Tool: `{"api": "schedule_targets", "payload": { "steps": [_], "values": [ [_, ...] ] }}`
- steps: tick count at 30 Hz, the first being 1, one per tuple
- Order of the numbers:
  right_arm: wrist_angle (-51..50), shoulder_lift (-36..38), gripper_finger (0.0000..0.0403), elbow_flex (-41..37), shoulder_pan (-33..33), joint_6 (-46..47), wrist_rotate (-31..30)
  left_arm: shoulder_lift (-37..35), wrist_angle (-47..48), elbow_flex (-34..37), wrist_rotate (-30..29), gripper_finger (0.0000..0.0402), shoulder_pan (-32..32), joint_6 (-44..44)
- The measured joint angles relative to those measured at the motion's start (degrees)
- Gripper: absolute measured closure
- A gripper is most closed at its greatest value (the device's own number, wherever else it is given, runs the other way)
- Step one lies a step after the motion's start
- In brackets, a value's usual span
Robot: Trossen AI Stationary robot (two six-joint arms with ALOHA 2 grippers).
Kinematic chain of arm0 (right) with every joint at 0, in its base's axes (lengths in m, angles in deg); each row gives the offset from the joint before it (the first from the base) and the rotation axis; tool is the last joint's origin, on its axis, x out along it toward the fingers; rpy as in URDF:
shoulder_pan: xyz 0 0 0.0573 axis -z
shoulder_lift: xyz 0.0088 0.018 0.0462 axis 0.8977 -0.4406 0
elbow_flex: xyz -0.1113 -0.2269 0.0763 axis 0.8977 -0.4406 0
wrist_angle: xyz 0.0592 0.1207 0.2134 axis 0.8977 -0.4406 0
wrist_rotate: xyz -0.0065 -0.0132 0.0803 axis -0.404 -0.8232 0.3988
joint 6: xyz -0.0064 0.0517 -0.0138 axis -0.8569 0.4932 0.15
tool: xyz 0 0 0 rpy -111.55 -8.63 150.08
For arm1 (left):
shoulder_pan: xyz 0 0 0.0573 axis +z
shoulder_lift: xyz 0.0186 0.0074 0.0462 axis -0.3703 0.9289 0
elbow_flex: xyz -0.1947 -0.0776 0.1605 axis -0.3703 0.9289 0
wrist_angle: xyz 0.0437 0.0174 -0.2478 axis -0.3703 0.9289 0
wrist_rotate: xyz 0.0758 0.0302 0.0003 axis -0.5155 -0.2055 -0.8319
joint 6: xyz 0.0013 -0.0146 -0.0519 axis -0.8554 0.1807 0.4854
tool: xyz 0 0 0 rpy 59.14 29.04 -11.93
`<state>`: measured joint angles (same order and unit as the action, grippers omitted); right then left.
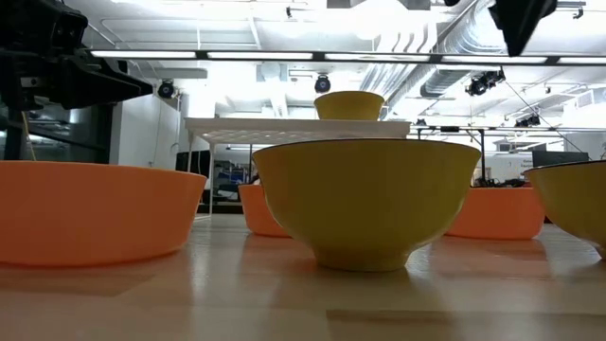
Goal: Pick & Place Mini bowls
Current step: Stack the white patterned bowl on the other white patterned bowl on the shelf
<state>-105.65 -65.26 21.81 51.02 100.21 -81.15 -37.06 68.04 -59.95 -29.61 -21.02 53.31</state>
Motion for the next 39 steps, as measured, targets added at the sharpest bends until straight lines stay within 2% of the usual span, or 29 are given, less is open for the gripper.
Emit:
{"api": "schedule_targets", "payload": {
  "steps": [9, 21, 39],
  "values": [
    [6.0, 0.0, 0.0255, -6.2, -5.4, 5.2, 3.8, 0.0, 0.0, 0.0, 0.0, 0.0271, 0.0, 0.0],
    [22.9, 0.0, 0.0251, -17.6, -7.2, 5.2, 10.1, 0.0, 0.0, 0.0, 0.0, 0.0271, 0.0, 0.0],
    [24.0, 0.0, 0.0251, -18.9, -7.2, -5.9, 9.8, 0.0, 0.0, 0.0, 0.0, 0.0271, 0.0, 0.0]
  ]
}}
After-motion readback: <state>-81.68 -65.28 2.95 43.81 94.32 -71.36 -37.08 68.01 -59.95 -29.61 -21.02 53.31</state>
